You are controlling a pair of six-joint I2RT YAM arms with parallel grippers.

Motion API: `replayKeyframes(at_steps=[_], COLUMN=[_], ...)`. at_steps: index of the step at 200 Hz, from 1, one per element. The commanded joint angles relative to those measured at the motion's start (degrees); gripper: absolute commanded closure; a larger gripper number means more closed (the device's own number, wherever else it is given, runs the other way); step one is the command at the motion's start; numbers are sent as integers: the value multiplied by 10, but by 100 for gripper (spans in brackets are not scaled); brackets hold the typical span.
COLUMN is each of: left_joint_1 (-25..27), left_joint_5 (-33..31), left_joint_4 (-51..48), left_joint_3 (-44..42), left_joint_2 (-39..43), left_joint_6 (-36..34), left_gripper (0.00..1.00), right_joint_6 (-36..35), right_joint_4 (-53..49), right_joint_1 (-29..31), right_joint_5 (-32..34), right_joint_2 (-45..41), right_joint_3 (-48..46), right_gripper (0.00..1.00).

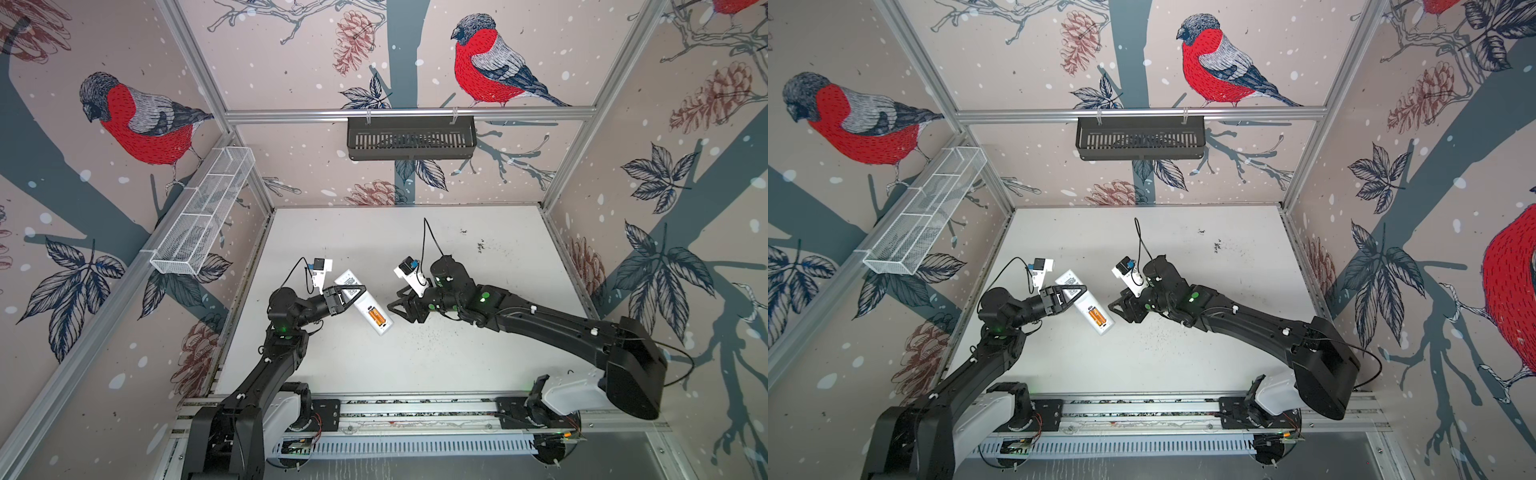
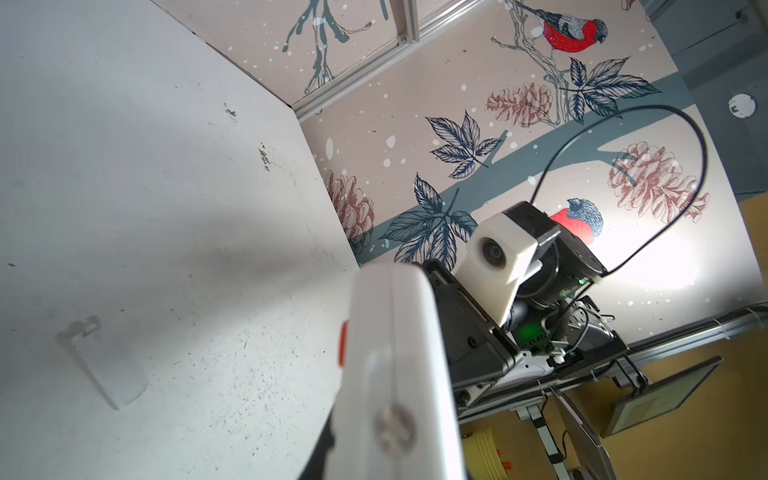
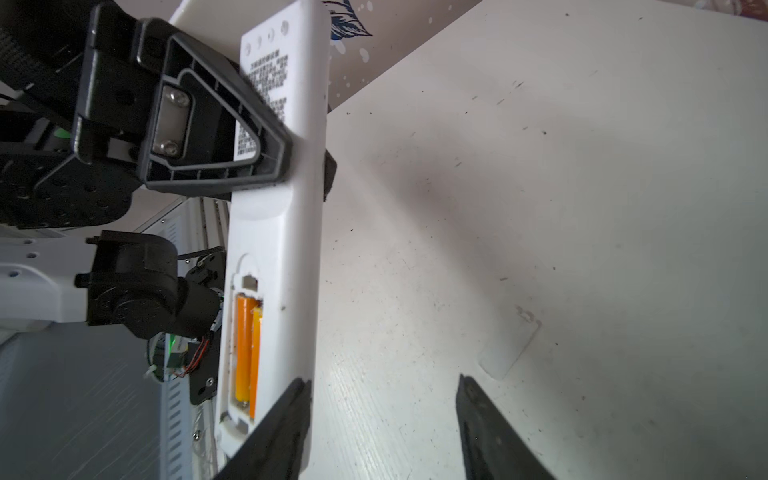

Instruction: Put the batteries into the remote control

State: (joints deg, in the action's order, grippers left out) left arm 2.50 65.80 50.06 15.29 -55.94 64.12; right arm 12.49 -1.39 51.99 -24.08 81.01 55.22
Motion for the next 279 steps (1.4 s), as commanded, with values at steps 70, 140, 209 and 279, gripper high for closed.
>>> replayKeyframes(at_steps=[70, 140, 209, 279], left_joint_1=[22, 23, 22, 21], left_joint_5=[-6, -6, -7, -54], left_joint_4=[39, 38, 33, -149], left_joint_3=[-2, -2, -1, 30], left_joint_2=[22, 22, 22, 54], left_joint_6=[-10, -10, -13, -132], left_gripper=[100, 100, 100, 100], right_joint_6=[20, 19, 22, 34], right_joint_4=[31, 22, 21, 20], right_joint_1=[4, 16, 15, -12], right_joint_5=[-145, -143, -118, -98], right_joint_2=[24, 61, 62, 45], right_joint_3=[4, 27, 19, 6], right_gripper=[39, 48, 75, 43])
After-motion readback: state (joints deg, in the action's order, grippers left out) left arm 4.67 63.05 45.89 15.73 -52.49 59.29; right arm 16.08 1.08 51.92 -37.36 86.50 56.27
